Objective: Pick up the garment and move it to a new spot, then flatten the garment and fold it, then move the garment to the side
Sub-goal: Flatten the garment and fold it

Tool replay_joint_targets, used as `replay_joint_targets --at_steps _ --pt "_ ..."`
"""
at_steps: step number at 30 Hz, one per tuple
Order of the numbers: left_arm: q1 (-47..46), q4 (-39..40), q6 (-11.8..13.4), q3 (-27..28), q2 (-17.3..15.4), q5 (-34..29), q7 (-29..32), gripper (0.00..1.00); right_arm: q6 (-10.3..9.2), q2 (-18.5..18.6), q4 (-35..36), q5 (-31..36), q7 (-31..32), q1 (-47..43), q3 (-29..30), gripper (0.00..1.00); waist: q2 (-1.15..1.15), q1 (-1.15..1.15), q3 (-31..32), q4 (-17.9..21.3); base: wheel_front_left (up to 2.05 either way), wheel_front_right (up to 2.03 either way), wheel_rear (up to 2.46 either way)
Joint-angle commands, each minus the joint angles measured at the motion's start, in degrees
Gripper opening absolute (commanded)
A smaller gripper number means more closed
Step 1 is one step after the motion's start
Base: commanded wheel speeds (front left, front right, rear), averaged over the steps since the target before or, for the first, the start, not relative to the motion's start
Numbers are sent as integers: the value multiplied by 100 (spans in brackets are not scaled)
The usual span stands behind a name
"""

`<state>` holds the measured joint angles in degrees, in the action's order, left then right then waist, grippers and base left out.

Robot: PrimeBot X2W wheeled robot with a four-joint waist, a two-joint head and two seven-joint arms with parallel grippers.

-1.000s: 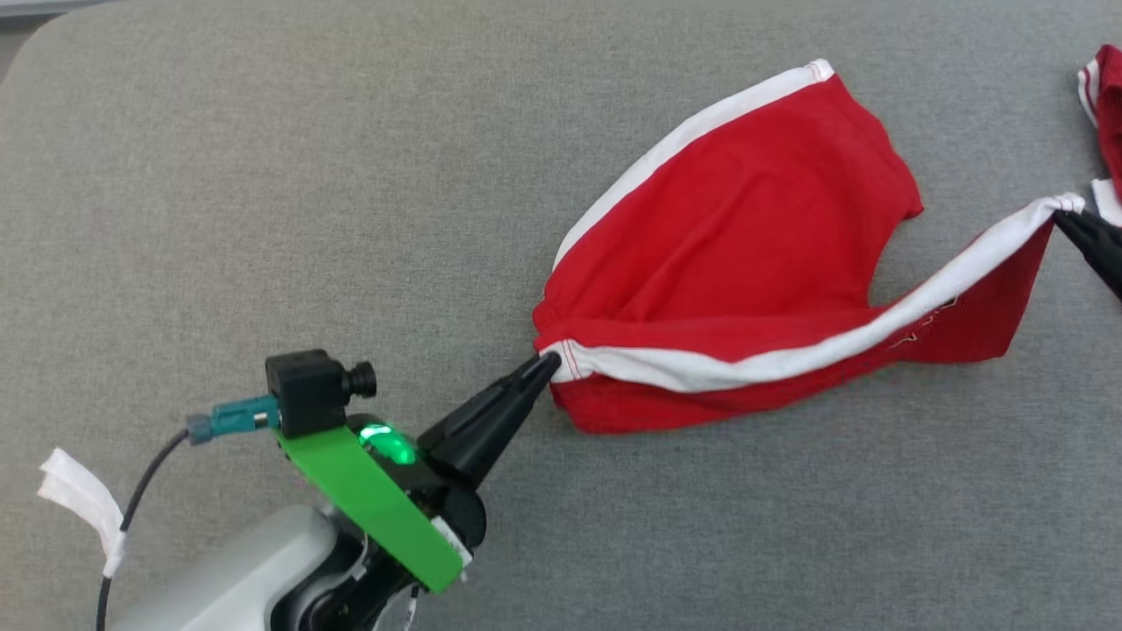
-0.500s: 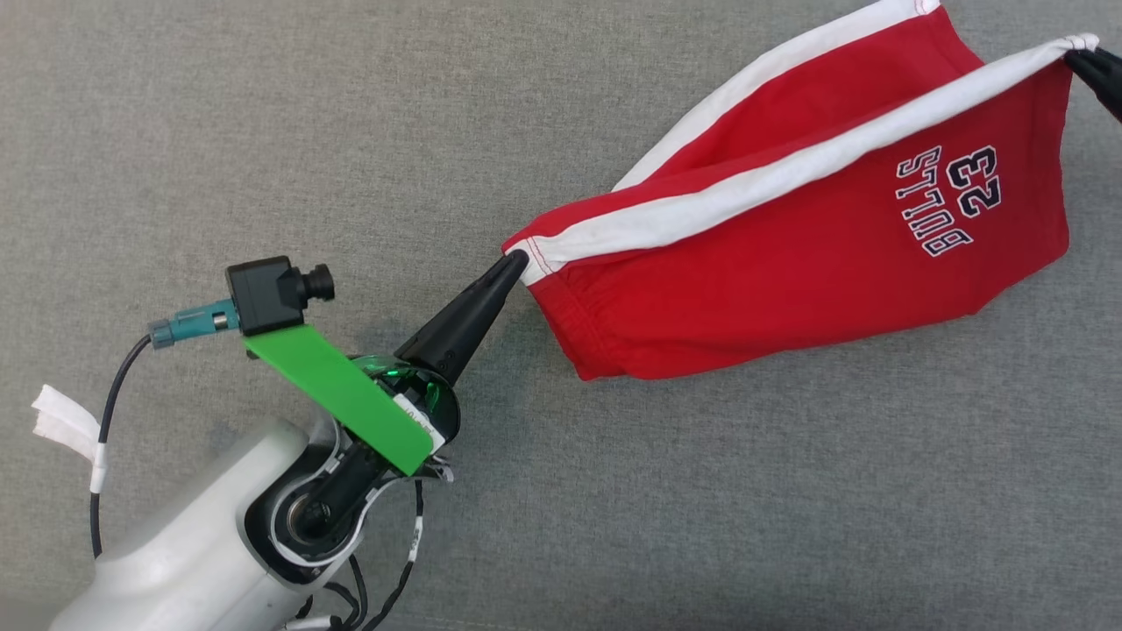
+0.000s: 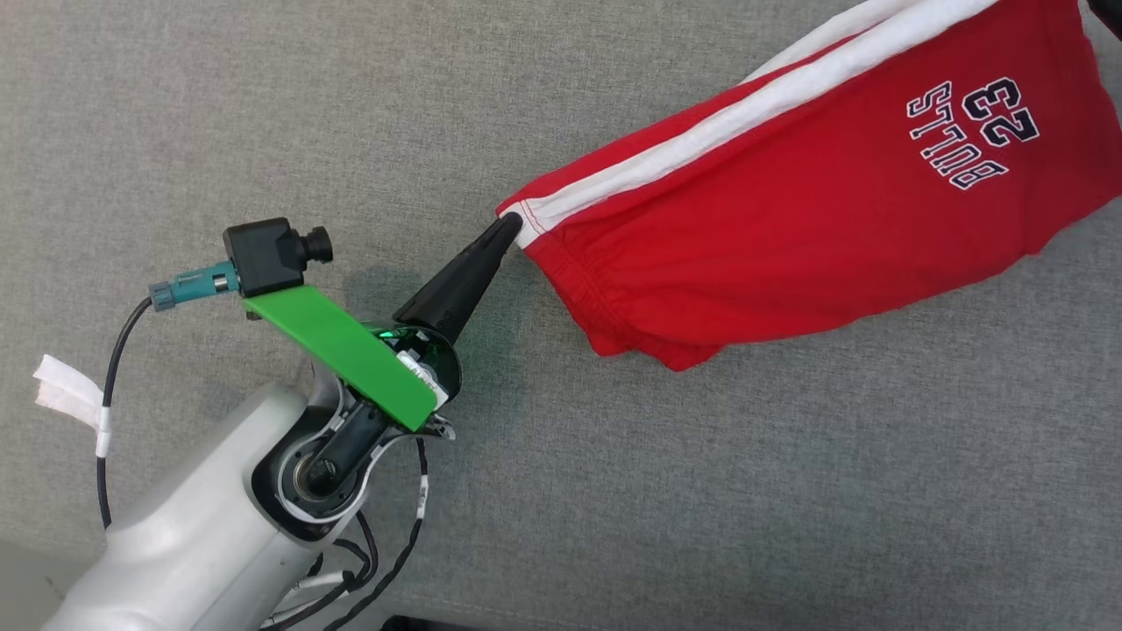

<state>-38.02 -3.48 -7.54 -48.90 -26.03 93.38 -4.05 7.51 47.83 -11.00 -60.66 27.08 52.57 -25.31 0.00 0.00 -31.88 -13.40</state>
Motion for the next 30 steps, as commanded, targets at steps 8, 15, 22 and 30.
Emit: replay_joint_targets --at_steps 8,15,22,30 --pt "-56 -272 11 -4 48 -518 -277 100 -6 0 -189 -204 -701 41 -244 100 0 0 81 57 0 0 0" --pt "438 -829 186 217 -4 -2103 -1100 100 -6 203 58 -461 -1790 -1023 -224 100 0 0 694 269 0 0 0" --pt "2061 -275 940 2048 983 -4588 -1111 100 -5 156 32 12 -3018 -2418 -479 100 0 0 1457 478 0 0 0" --pt "3410 526 1306 2765 1855 -7059 -1113 100 -6 -554 -670 552 -3600 -2915 -680 100 0 0 2071 349 0 0 0"
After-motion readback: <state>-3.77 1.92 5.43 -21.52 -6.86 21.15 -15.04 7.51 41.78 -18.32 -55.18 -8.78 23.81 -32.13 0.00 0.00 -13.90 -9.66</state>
